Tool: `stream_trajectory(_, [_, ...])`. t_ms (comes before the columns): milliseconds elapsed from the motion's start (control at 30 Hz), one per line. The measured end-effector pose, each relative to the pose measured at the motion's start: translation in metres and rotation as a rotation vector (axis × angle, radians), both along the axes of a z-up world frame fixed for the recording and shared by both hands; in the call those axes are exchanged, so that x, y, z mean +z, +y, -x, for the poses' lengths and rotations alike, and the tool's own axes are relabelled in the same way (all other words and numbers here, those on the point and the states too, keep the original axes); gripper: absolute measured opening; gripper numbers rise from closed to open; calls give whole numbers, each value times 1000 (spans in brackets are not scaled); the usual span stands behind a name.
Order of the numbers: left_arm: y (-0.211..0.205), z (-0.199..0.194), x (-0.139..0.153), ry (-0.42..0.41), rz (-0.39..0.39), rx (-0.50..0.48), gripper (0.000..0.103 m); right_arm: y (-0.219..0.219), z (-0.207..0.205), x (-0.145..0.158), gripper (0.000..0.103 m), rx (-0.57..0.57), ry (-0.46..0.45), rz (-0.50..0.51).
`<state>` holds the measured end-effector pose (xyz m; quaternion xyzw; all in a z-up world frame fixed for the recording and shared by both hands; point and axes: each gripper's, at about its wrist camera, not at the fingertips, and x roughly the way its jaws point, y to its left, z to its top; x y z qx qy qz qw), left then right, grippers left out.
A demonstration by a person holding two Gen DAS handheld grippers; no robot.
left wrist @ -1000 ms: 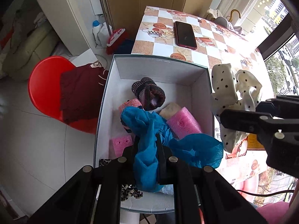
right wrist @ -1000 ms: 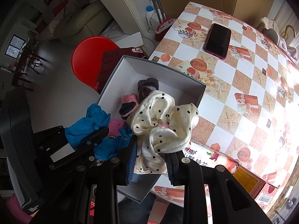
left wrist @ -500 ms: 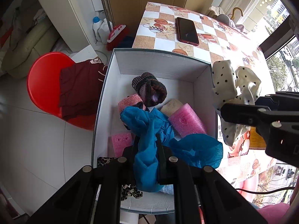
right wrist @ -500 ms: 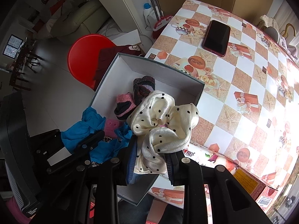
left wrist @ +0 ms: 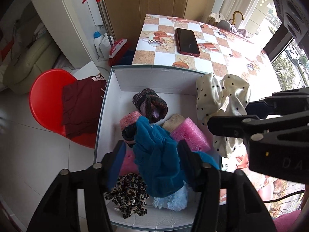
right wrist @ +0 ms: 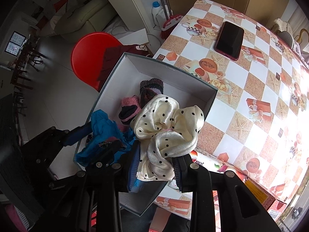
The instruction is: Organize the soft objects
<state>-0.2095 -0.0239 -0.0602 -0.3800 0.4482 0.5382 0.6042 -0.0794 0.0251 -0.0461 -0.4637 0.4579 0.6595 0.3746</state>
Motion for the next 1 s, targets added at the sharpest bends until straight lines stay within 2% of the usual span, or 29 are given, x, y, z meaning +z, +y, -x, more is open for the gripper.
stream_trajectory(33, [0, 0, 2, 6, -7, -6, 80, 0, -1, 0, 60, -3, 5, -1])
stream_trajectory(67, [0, 0, 1, 8, 2, -5, 80, -1, -3, 2, 68, -7, 11, -5])
stream_trajectory(133, [2, 2, -1, 24, 26, 13, 80, 0, -5, 4, 69, -10, 14, -8])
stream_trajectory(167, [2, 4, 0, 29, 21, 24, 80, 0, -6, 4, 73, -11, 12, -6])
stream_trajectory(200, [1, 6, 1, 41, 9, 41, 80, 0, -7, 5, 92, -13, 9, -4])
stream_trajectory(233, [1, 7, 3, 59, -1, 59, 80, 0, -8, 6, 103, -18, 3, -6])
stream_trajectory(367, [1, 9, 7, 127, 20, 98, 80, -3, -12, 16, 103, -25, -21, -37])
stream_trajectory(600, [-5, 4, 18, 66, 36, 74, 80, -16, -23, 31, 103, -51, -33, -74])
stream_trajectory(1000, [-7, -26, 19, 94, 65, -1, 80, -30, -41, 41, 103, -95, -35, -96])
